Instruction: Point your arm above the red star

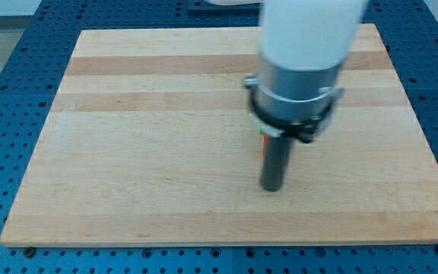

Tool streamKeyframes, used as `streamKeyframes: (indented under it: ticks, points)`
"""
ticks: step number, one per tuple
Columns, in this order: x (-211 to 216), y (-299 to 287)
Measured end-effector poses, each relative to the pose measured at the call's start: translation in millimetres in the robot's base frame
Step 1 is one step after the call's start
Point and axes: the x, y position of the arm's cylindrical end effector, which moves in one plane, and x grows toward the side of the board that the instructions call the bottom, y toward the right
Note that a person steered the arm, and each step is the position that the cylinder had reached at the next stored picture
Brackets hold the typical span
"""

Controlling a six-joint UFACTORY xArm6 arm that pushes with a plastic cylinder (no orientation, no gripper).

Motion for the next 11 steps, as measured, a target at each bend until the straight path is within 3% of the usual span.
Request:
streamKeyframes:
  ticks: [1, 2, 6, 8, 11]
  points:
    - [-8.8, -54.9]
    - [-50.1, -76.5]
    - [-238.0, -78.1]
    - [-254.7, -10.9]
    - [-254.7, 24.5]
